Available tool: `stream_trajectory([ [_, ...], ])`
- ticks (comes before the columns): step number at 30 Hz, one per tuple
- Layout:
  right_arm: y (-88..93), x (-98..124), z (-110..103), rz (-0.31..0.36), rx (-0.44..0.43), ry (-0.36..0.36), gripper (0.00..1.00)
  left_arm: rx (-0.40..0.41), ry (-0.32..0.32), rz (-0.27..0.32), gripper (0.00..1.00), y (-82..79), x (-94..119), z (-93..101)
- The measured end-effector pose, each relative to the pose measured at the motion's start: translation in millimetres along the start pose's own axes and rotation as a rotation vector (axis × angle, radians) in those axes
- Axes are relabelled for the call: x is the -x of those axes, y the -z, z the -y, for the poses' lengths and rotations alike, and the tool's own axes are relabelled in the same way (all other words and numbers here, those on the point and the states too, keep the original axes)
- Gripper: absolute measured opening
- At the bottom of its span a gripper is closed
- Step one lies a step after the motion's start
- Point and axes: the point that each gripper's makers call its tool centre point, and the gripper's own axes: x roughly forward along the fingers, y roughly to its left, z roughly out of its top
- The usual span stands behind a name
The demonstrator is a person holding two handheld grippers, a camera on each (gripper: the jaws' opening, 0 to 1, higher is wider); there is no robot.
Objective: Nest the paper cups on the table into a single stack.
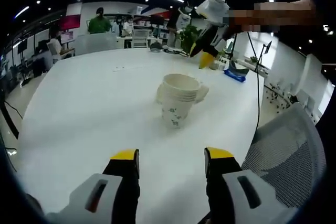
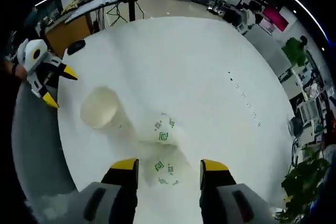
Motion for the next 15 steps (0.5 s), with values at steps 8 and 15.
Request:
stream_trajectory([
  [8, 13.0, -31, 3, -0.048, 0.090, -0.068, 0.56, 0.000, -0.018, 0.003, 0.47, 1.7, -1, -5.2],
  [15, 37.9, -58, 2, -0.150, 0.087, -0.170, 0.60, 0.006, -0.039, 0.034, 0.47, -4.8, 3, -8.9],
])
